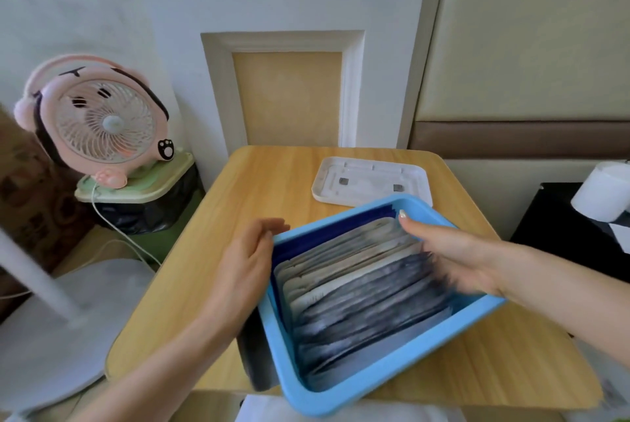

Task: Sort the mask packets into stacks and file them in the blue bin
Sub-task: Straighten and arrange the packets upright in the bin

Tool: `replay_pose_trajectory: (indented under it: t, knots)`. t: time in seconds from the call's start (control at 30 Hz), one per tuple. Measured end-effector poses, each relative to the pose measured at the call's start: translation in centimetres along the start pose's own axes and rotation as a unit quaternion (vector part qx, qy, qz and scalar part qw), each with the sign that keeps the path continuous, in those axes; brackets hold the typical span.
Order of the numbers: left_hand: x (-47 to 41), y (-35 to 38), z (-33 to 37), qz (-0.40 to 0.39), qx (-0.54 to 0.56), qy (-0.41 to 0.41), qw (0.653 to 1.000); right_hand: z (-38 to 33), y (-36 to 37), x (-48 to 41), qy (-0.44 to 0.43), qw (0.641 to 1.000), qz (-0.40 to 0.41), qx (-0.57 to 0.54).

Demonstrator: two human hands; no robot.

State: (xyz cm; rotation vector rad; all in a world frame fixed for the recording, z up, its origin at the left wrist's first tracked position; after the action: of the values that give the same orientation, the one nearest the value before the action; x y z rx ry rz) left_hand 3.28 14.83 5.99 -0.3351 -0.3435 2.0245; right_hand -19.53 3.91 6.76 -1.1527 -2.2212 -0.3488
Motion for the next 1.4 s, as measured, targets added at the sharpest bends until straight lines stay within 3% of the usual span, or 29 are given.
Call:
replay_pose_trajectory:
  t: [0.3, 0.43, 0.7, 0.87, 1.1, 1.27, 1.4]
  knots:
    - [-0.5, 0.3, 0.2, 0.012, -0.017, 0.008, 1.0, -0.2, 0.8, 0.7, -0.004, 0.999, -0.05, 0.019]
    - [-0.7, 0.3, 0.1, 0.014, -0.005, 0.006, 1.0, -0.2, 0.7, 0.2, -0.019, 1.0, -0.008, 0.006]
    - [-1.5, 0.1, 0.4, -0.02, -0.015, 0.004, 1.0, -0.3, 1.1, 1.1, -0.036, 0.994, -0.105, 0.019]
    - [-2.6, 0.1, 0.9, -0.049, -0.022, 0.013, 0.998, 0.0, 0.5, 0.1, -0.007, 0.999, -0.011, -0.039]
    - [-3.3, 0.2, 0.8, -0.065, -0.038, 0.031, 0.997, -0.2, 1.2, 1.0, -0.012, 0.998, -0.064, -0.018]
    - [-3.6, 0.1, 0.6, -0.068, -0.039, 0.038, 0.996, 0.7, 0.5, 0.7, 0.051, 0.997, 0.008, -0.054]
    - [-3.6, 0.2, 0.4, -0.068, -0.051, 0.043, 0.995, 1.2, 0.9, 0.8, 0.07, 0.996, 0.002, -0.052]
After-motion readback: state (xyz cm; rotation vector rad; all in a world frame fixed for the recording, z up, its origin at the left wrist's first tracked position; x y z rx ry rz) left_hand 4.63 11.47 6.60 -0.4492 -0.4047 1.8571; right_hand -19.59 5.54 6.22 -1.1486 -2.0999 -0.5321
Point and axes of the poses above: each hand's wrist, its own x-axis away from the middle knuckle, its own y-axis out of the palm, z = x × y, the point moved 2 cm from there along -x, towards the middle knuckle, and after that the axes turned 1 degree about -y, right-handed, at the moved point
